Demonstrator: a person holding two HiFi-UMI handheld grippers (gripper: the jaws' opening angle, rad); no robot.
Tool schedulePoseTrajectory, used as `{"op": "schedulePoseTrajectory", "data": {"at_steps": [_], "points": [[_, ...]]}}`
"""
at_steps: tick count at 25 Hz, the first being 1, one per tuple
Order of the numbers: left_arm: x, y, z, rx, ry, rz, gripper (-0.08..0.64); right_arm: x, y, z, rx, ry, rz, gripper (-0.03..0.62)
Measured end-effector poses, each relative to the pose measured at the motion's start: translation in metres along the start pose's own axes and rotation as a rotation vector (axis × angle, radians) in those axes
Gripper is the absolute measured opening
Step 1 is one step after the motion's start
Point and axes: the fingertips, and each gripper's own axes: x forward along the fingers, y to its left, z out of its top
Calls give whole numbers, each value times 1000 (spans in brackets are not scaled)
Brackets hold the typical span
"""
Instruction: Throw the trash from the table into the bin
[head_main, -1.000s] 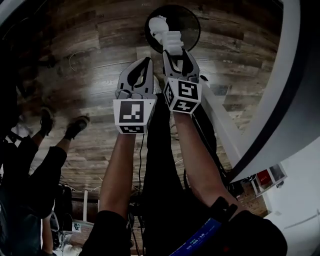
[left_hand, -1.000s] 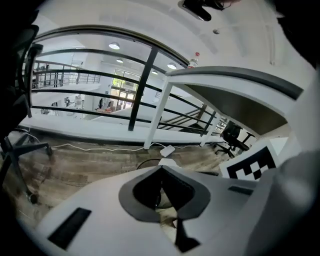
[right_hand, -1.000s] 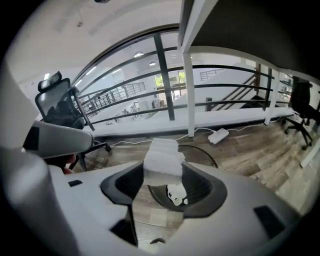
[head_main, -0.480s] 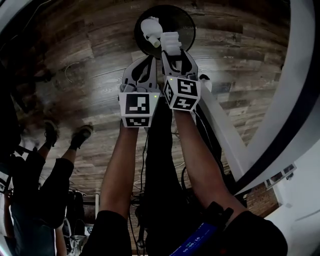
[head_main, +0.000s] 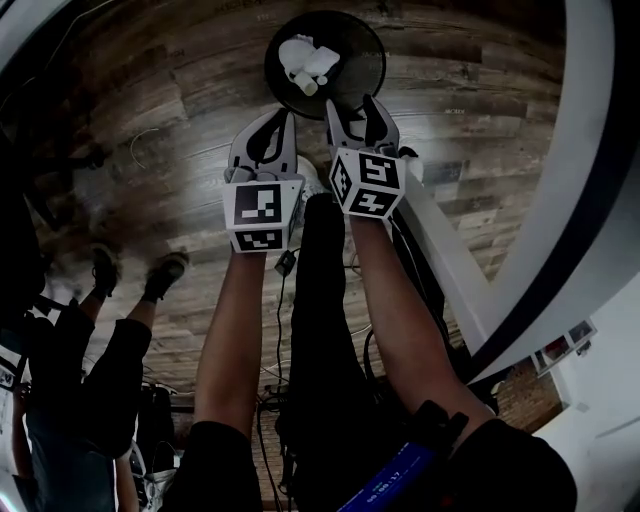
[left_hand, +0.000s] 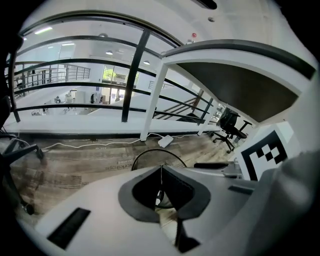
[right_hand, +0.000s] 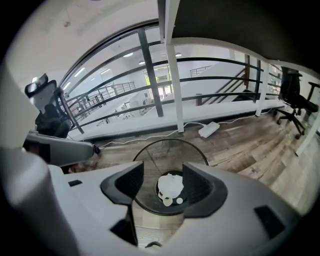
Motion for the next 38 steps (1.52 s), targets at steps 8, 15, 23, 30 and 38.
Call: {"op": "schedulePoseTrajectory", "data": {"at_steps": [8,15,23,30,38], "points": [[-37,4,17,3,-21,19,9,-36,19,36,36,-52,45,108],[-75,-12,55,16,-65,42,9,-76,41,66,10,-60,87,8],[-135,-39,97,15,-129,84,9,-143,89,118,9,-126,195,8],[-203,-64,136,36,-191,131,9,-215,125,148,-24,-160,295,8],[-270,-95,163,34,-253,201,9,-296,151,174,-125,-212,438,9]]}}
